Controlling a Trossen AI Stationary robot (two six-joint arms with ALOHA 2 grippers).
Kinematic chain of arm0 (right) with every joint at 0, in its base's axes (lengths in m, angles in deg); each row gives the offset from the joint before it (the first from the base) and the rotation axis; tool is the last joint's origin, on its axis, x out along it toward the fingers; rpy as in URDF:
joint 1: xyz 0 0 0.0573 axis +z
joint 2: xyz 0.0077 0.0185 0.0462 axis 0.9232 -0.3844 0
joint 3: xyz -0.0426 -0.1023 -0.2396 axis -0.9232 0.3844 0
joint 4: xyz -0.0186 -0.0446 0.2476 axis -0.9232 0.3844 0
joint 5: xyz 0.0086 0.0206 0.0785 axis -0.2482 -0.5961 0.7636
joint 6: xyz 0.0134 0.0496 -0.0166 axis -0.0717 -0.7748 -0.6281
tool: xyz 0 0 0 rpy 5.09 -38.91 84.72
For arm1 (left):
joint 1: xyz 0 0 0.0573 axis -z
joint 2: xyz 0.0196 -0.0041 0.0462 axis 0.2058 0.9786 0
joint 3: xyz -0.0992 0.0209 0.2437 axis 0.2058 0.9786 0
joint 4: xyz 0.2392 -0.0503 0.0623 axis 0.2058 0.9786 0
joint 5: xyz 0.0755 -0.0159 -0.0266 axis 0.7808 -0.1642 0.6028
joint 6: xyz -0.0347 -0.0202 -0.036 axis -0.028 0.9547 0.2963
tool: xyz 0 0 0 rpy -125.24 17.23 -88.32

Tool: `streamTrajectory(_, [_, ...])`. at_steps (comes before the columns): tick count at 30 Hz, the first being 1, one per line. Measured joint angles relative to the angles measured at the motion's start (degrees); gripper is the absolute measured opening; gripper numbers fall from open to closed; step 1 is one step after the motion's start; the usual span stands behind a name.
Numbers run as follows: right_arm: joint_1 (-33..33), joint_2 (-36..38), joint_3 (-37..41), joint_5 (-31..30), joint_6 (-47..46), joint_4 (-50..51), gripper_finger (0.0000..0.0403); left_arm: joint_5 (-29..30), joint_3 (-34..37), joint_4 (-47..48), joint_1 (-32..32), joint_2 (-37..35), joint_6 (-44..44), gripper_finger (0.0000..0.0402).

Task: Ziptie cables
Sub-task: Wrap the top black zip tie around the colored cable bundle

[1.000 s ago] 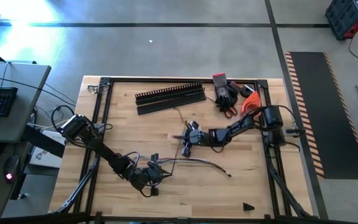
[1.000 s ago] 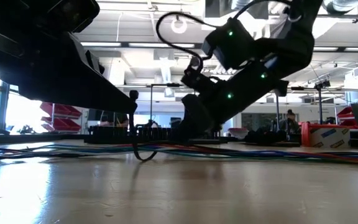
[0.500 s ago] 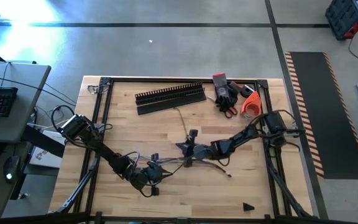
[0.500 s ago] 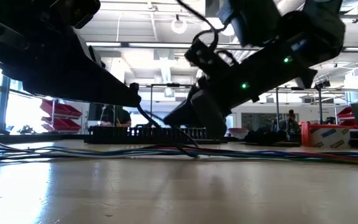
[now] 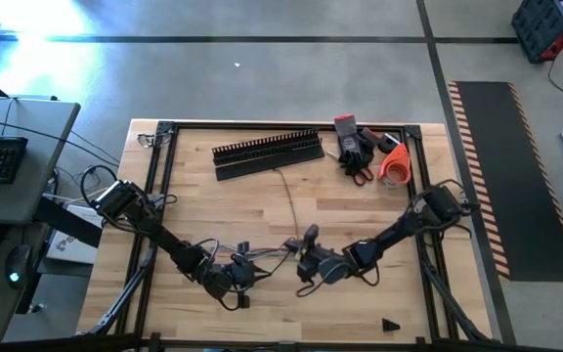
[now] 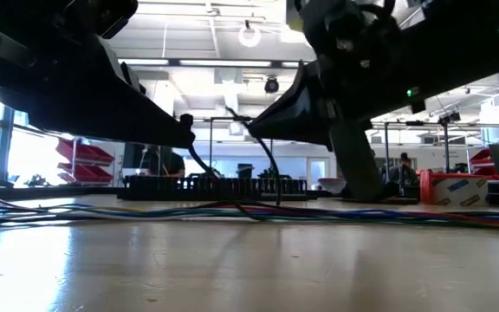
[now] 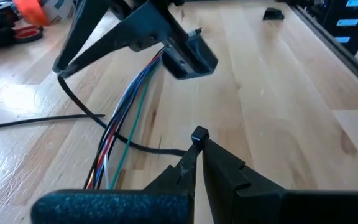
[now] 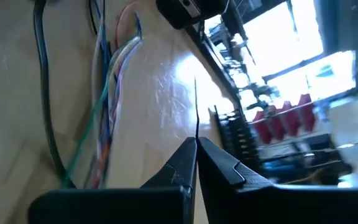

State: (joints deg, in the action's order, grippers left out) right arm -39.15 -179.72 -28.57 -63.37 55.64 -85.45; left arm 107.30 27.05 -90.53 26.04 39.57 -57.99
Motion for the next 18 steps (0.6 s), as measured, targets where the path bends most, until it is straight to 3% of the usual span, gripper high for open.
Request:
streamTrajectory(9, [1.63,-0.81,-5.46,-0.67,5.59,10.25,0.0000,-0.93,0.00,-0.64,-0.11,-0.04,0.00,0.0000])
streamTrajectory(18, [2.91,-6.56,-9.67,-2.41,6.59,9.17,0.0000,-1.33,0.00,-1.04,-0.11,-0.05,0.04,0.0000])
